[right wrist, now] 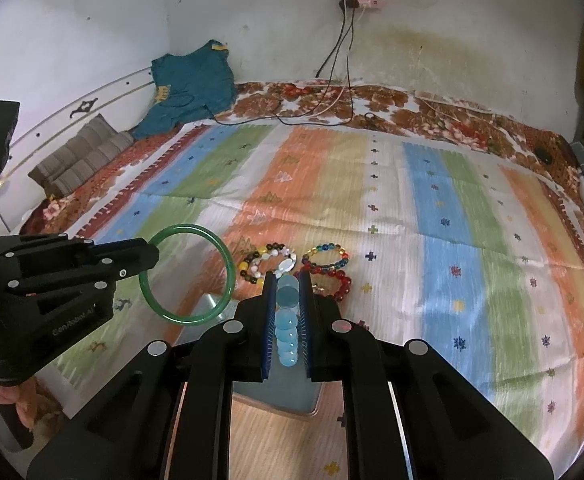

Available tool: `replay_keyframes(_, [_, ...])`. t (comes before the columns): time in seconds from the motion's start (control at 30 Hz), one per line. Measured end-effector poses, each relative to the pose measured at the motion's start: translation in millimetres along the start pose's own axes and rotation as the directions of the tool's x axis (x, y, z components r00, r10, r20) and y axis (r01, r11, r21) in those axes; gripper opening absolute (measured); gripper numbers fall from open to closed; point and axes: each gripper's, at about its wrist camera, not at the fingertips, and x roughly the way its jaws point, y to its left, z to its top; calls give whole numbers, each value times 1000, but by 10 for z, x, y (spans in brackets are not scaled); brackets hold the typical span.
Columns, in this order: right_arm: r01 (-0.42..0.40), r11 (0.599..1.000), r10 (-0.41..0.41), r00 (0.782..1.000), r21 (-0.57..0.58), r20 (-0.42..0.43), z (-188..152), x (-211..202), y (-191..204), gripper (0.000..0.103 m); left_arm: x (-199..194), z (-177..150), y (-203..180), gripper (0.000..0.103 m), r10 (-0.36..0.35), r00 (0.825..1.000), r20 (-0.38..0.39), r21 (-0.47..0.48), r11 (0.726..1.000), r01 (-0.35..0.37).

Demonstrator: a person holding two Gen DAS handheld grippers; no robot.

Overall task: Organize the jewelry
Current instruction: 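Carry both bracelets over the silver tin and open both grippers to drop them, then move both grippers back toward the remaining bracelets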

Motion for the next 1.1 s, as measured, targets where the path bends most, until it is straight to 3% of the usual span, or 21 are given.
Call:
replay_keyframes(0.17, [-9, 1000, 9, 1000, 1, -5, -29, -11, 16, 12, -19, -22, 0, 8, -6, 1000, -2, -4, 1000, 6])
replay_keyframes(0.3, [-27, 999, 28, 999, 33, -35, -53, 40, -14, 14, 74, -40, 31, 13, -44, 997, -63, -39, 998, 42])
replay_keyframes(0.4, [0, 998, 3, 999, 63, -48, -53, 68, -79, 36, 122, -43, 75, 21, -20, 997, -80, -53, 998, 16])
replay_keyframes(0.7, [43, 991, -32, 995, 123, -95, -51, 145, -275, 43, 123, -33, 152, 40, -5, 997, -82, -71, 997, -1])
replay_keyframes(1.1, [59, 990, -42, 991, 129, -127, 24, 299, -357, 56, 190, -17, 135, 50, 2, 996, -91, -40, 999, -6])
